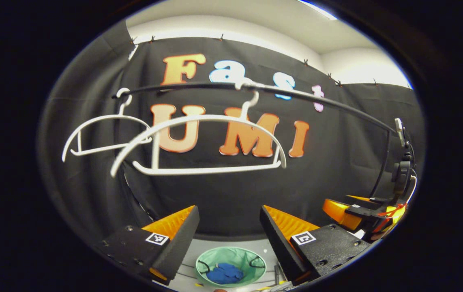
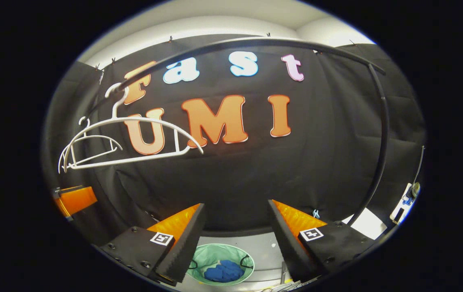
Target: Grasp the clothes on the hanger with both hands and then place them into the laundry hamper below.
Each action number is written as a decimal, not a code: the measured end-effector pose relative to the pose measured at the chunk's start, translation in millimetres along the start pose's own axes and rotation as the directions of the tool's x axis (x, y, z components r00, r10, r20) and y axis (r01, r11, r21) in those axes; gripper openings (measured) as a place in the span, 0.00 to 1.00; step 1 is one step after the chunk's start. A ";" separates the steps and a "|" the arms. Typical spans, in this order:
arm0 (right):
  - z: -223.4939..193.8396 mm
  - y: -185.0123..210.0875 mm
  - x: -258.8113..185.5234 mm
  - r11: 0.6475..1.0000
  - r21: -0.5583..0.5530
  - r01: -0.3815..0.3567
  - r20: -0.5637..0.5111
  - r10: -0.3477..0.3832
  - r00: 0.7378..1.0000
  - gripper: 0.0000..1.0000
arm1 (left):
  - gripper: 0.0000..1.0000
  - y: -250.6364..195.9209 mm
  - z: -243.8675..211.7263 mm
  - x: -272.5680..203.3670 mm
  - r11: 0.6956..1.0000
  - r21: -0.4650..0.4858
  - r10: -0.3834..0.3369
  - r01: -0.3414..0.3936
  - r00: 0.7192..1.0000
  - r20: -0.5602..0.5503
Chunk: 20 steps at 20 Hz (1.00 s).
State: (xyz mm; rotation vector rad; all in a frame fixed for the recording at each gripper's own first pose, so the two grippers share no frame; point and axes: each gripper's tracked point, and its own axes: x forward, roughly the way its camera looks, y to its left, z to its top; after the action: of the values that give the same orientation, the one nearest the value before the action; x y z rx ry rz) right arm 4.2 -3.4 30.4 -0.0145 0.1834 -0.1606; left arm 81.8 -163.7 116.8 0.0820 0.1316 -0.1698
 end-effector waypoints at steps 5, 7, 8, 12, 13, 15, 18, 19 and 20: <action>31.6 -0.8 -12.8 1.000 -0.021 0.010 0.083 -0.008 0.997 0.98 | 0.93 18.7 22.9 7.8 0.997 0.011 0.072 -0.073 0.993 0.099; 37.9 -2.8 -18.2 0.999 -0.039 0.018 0.113 -0.013 0.993 0.94 | 0.95 28.3 26.4 7.1 0.994 0.019 0.101 -0.104 0.988 0.115; 39.6 -3.2 -19.9 0.999 -0.046 0.022 0.123 -0.016 0.992 0.98 | 0.95 30.3 27.0 5.4 0.993 0.022 0.109 -0.113 0.987 0.115; 39.7 -3.4 -18.7 0.997 -0.067 0.027 0.141 -0.017 0.990 0.89 | 0.95 31.5 25.3 3.5 0.993 0.010 0.118 -0.120 0.988 0.101; 37.5 -4.0 -18.6 0.996 -0.079 0.029 0.137 -0.018 0.990 0.89 | 0.95 31.9 25.5 3.0 0.992 0.011 0.122 -0.124 0.988 0.097; 32.7 -2.6 -16.1 0.995 -0.098 0.031 0.125 -0.018 0.992 0.89 | 0.93 34.8 27.1 0.1 0.991 0.011 0.134 -0.135 0.986 0.100; 27.7 2.0 -12.3 0.994 -0.103 0.026 0.113 -0.014 0.993 0.89 | 0.93 36.7 27.8 0.5 0.990 0.011 0.141 -0.143 0.984 0.108; 27.4 2.2 -11.6 0.994 -0.104 0.028 0.113 -0.017 0.993 0.89 | 0.93 37.1 27.9 0.7 0.990 0.008 0.140 -0.142 0.984 0.106; 27.9 2.9 -11.6 0.994 -0.103 0.030 0.116 -0.018 0.993 0.89 | 0.93 35.9 27.4 -0.2 0.991 0.005 0.136 -0.137 0.985 0.103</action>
State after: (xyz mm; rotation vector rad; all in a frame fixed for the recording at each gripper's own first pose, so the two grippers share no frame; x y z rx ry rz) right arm -1.5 1.3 59.9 -0.1304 0.0765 -0.1736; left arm 91.3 -131.0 146.4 0.0939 0.0220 -0.0379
